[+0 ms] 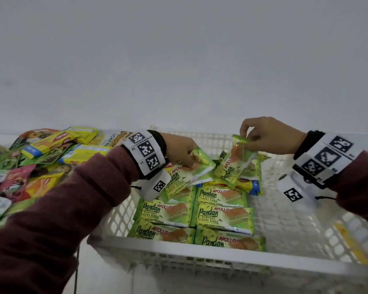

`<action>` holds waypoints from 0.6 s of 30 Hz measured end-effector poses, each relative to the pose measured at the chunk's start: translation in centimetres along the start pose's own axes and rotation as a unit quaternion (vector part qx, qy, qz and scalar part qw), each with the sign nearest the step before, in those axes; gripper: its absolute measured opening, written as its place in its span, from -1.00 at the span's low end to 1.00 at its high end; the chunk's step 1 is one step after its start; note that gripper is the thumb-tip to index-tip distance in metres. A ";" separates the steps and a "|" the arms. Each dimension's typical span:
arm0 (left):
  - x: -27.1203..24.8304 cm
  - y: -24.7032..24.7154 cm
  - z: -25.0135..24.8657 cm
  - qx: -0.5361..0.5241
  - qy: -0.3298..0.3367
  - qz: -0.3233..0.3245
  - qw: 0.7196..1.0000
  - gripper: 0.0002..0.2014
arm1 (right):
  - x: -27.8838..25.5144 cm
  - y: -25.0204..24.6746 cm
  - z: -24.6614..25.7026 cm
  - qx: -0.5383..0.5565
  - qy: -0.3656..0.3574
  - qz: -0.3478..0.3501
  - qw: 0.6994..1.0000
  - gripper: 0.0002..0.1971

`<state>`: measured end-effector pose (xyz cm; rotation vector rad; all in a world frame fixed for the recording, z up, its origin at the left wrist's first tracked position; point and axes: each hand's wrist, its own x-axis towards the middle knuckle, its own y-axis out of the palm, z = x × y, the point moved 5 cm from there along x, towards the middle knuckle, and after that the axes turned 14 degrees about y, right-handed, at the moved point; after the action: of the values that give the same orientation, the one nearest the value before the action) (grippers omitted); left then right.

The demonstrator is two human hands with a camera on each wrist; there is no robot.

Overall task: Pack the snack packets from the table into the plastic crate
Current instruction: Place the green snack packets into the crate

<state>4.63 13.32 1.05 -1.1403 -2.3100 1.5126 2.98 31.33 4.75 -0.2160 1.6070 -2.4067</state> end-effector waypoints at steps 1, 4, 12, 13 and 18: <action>0.2 0.6 -0.3 0.024 -0.002 0.030 0.999 -0.93 | 0.0 0.2 -0.2 0.045 0.010 0.011 0.999 -0.79; 1.0 2.9 -0.6 0.118 -0.024 0.112 0.986 -0.71 | 0.0 1.9 -0.8 0.179 0.059 0.074 0.979 -0.74; 2.4 5.9 2.3 0.235 -0.088 0.159 0.955 -0.49 | 0.2 6.9 -3.5 0.075 0.171 0.162 0.969 -0.77; 2.4 5.8 2.3 0.242 -0.083 0.152 0.955 -0.49 | 0.1 7.1 -3.6 0.043 0.171 0.162 0.971 -0.81; 2.5 4.6 1.8 0.277 -0.062 0.152 0.947 -0.71 | -0.8 8.5 -2.9 -0.081 0.120 0.176 0.974 -0.79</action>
<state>4.31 14.62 -4.34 -1.2911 -1.6305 2.2077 3.99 31.01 -4.26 0.3209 1.7702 -2.0937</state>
